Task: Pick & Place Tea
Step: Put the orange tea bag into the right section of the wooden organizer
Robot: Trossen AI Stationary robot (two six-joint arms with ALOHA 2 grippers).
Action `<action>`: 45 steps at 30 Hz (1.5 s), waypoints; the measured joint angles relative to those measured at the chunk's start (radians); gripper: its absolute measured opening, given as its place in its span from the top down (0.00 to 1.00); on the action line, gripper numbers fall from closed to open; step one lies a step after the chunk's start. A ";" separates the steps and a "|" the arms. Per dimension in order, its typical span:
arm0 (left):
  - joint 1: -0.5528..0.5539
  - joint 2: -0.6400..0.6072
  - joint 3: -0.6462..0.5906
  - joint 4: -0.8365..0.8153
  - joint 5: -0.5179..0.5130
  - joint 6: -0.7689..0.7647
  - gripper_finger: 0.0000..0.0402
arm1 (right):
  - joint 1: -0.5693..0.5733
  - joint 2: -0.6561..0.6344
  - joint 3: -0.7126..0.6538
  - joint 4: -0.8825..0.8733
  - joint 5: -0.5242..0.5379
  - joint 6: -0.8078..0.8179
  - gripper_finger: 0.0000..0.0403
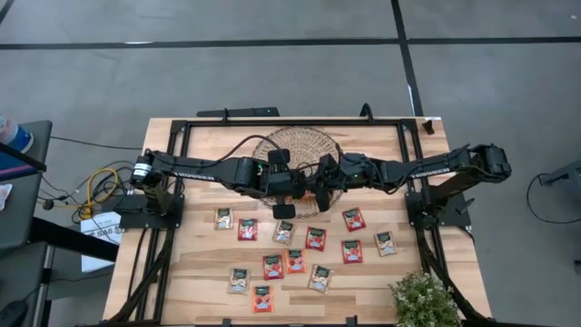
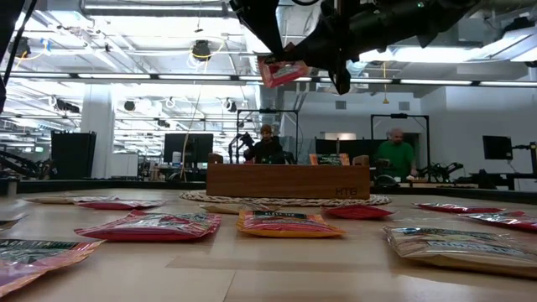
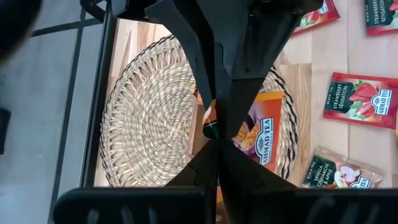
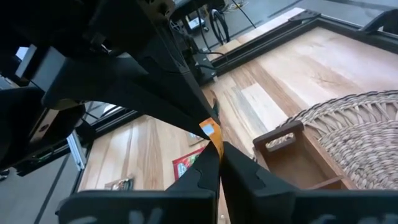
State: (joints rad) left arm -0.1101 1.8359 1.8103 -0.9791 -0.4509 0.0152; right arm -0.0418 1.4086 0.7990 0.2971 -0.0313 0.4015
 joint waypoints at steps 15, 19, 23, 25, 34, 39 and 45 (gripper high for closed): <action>-0.008 -0.015 0.013 -0.066 -0.029 -0.056 0.90 | -0.002 -0.009 -0.002 -0.131 0.165 -0.026 1.00; -0.008 -0.028 0.021 -0.196 -0.036 -0.140 0.87 | -0.027 -0.032 -0.003 -0.242 0.201 -0.037 1.00; -0.008 -0.029 0.020 -0.343 0.001 -0.225 0.86 | -0.067 -0.051 -0.004 -0.333 0.218 -0.037 1.00; -0.008 -0.029 0.019 -0.408 0.022 -0.265 0.86 | -0.082 -0.051 -0.003 -0.353 0.217 -0.037 1.00; -0.019 -0.063 -0.123 -0.444 0.074 -0.375 0.86 | -0.098 -0.141 -0.248 -0.030 0.187 0.042 1.00; -0.038 -0.093 -0.207 -0.413 0.080 -0.407 0.86 | -0.095 -0.243 -0.365 0.113 0.188 0.062 1.00; -0.043 -0.139 -0.272 -0.307 0.080 -0.440 0.86 | -0.056 -0.230 -0.468 0.237 0.206 0.070 1.00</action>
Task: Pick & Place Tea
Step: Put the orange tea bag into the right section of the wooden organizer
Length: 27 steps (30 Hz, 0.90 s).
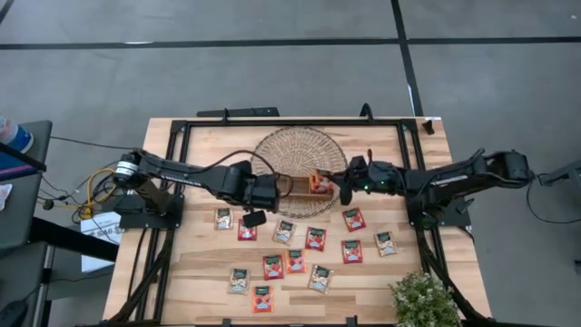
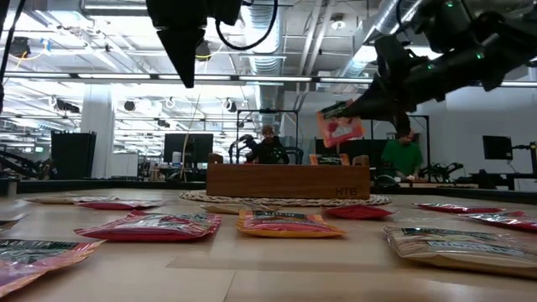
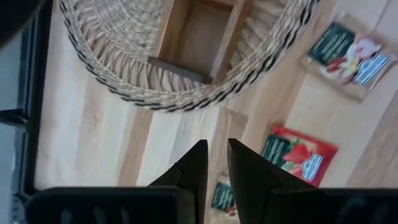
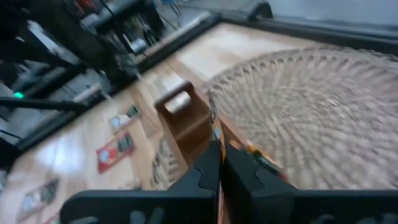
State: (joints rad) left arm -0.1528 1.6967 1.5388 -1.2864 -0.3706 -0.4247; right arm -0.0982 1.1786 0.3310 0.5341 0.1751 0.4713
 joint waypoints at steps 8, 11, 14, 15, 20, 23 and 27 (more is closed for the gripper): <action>-0.006 -0.008 -0.003 0.046 0.009 -0.015 0.86 | -0.011 0.109 -0.031 0.165 0.008 -0.033 1.00; -0.006 -0.008 -0.003 0.071 0.023 -0.030 0.86 | -0.018 0.147 -0.031 0.163 0.007 -0.037 1.00; -0.006 -0.008 -0.003 0.078 0.027 -0.035 0.86 | -0.022 0.175 -0.031 0.217 -0.010 -0.058 1.00; -0.006 -0.008 -0.003 0.078 0.032 -0.036 0.86 | -0.022 0.185 -0.031 0.232 -0.014 -0.061 1.00; -0.006 -0.008 -0.003 0.080 0.049 -0.040 0.86 | -0.029 0.220 -0.031 0.246 -0.018 -0.077 1.00; -0.006 -0.008 -0.003 0.086 0.052 -0.040 0.86 | -0.029 0.245 -0.031 0.276 -0.018 -0.081 1.00; -0.006 -0.008 -0.003 0.086 0.053 -0.040 0.86 | -0.029 0.274 -0.031 0.279 -0.018 -0.087 1.00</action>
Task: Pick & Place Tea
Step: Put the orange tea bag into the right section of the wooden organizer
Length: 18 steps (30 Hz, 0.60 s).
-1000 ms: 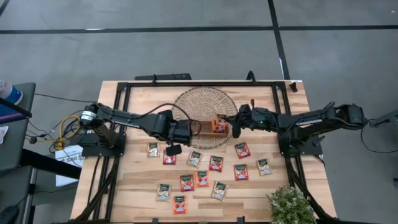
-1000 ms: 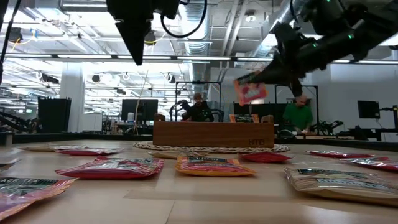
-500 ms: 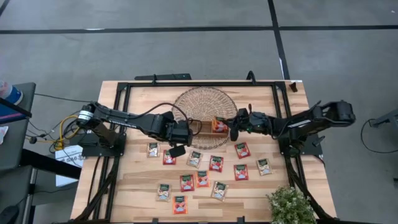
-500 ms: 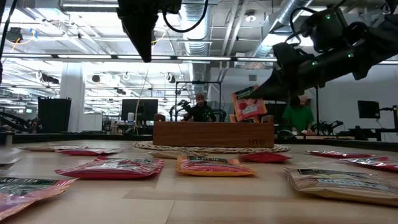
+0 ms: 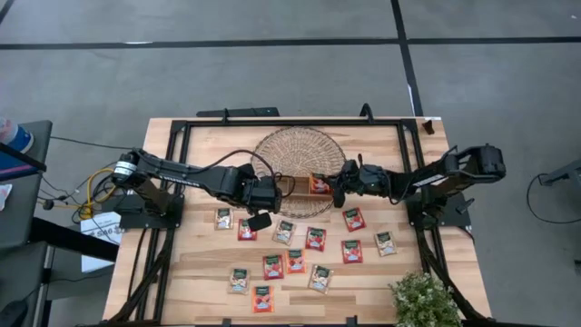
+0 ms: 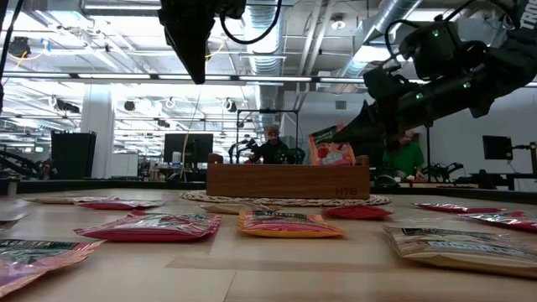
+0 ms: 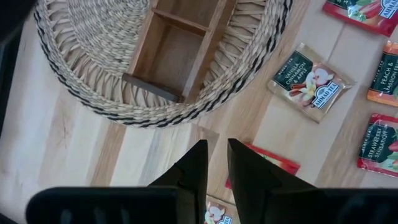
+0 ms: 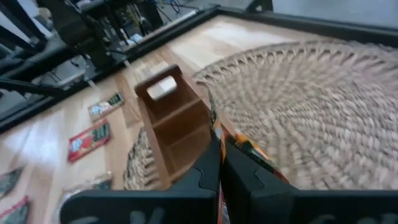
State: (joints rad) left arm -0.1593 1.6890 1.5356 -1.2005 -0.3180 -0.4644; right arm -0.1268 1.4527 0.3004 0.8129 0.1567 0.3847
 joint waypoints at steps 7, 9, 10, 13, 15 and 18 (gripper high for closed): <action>0.000 0.000 0.000 0.000 0.000 0.000 0.86 | 0.000 0.020 0.000 0.010 0.008 -0.002 1.00; 0.000 0.000 0.000 0.000 0.000 0.001 0.86 | 0.000 0.020 0.000 0.011 0.008 -0.003 1.00; 0.000 0.000 0.000 0.000 0.000 0.001 0.86 | 0.000 0.020 0.000 0.010 0.007 -0.003 1.00; 0.000 0.000 0.000 0.001 0.003 0.001 0.86 | 0.000 0.020 0.000 0.010 0.008 -0.003 1.00; 0.000 0.001 0.000 0.001 0.009 0.001 0.86 | 0.000 0.020 0.000 0.010 0.008 -0.003 1.00; 0.000 0.001 0.000 0.003 0.011 0.004 0.86 | 0.000 0.020 0.000 0.000 0.007 -0.003 0.99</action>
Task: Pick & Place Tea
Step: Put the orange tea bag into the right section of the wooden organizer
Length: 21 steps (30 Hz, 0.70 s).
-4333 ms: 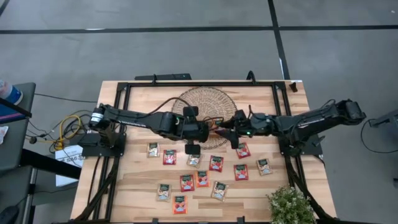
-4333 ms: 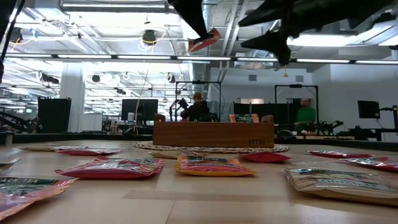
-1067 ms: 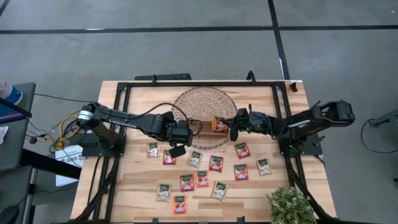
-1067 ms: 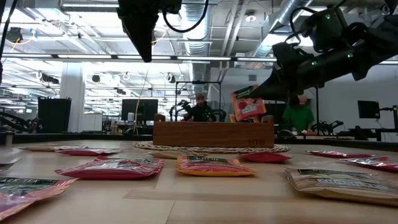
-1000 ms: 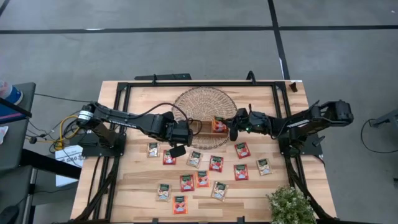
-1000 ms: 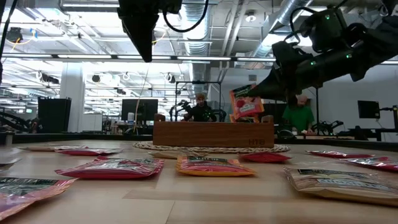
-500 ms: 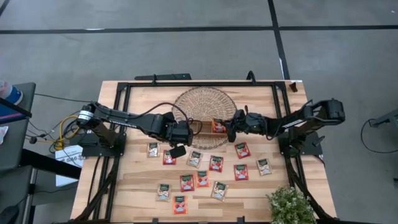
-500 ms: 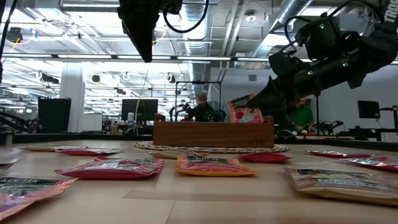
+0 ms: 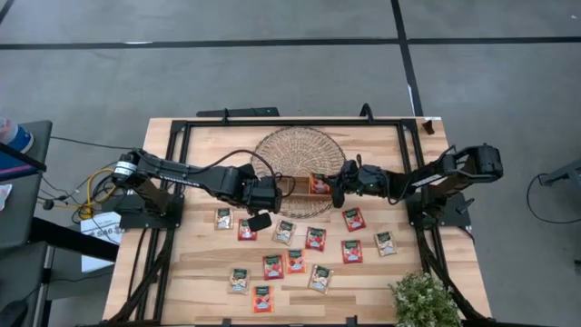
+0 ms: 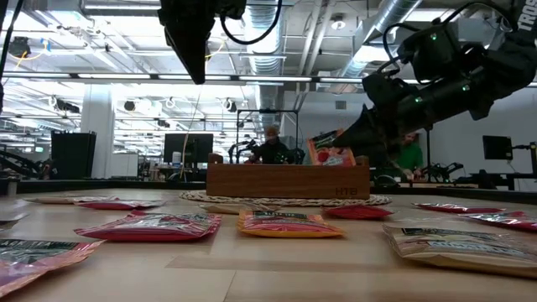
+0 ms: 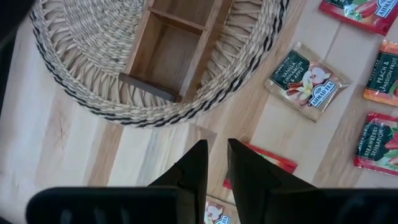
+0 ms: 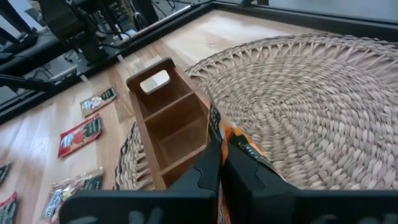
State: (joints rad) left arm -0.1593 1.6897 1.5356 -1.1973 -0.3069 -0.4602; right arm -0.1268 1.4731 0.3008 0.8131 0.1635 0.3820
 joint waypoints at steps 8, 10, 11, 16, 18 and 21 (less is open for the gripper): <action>0.000 0.000 0.000 0.000 0.000 0.003 0.86 | 0.000 -0.006 0.000 -0.009 -0.005 0.000 0.83; 0.000 0.000 0.000 0.000 0.000 0.005 0.86 | 0.000 -0.010 0.000 -0.012 -0.005 0.000 0.79; 0.000 0.000 0.000 0.000 0.000 0.007 0.86 | 0.000 -0.011 0.000 -0.014 -0.006 0.000 0.78; 0.000 0.000 0.000 0.002 0.000 0.011 0.86 | 0.000 -0.057 0.000 -0.026 -0.007 -0.024 0.73; 0.000 0.000 0.000 0.001 0.000 0.011 0.86 | 0.000 -0.098 0.000 -0.029 -0.007 -0.042 0.73; 0.000 0.000 0.000 0.000 0.000 0.011 0.86 | 0.003 -0.191 0.000 -0.064 -0.021 -0.053 0.73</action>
State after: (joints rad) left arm -0.1593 1.6897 1.5360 -1.1973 -0.3069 -0.4492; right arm -0.1241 1.2821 0.3008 0.7488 0.1422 0.3295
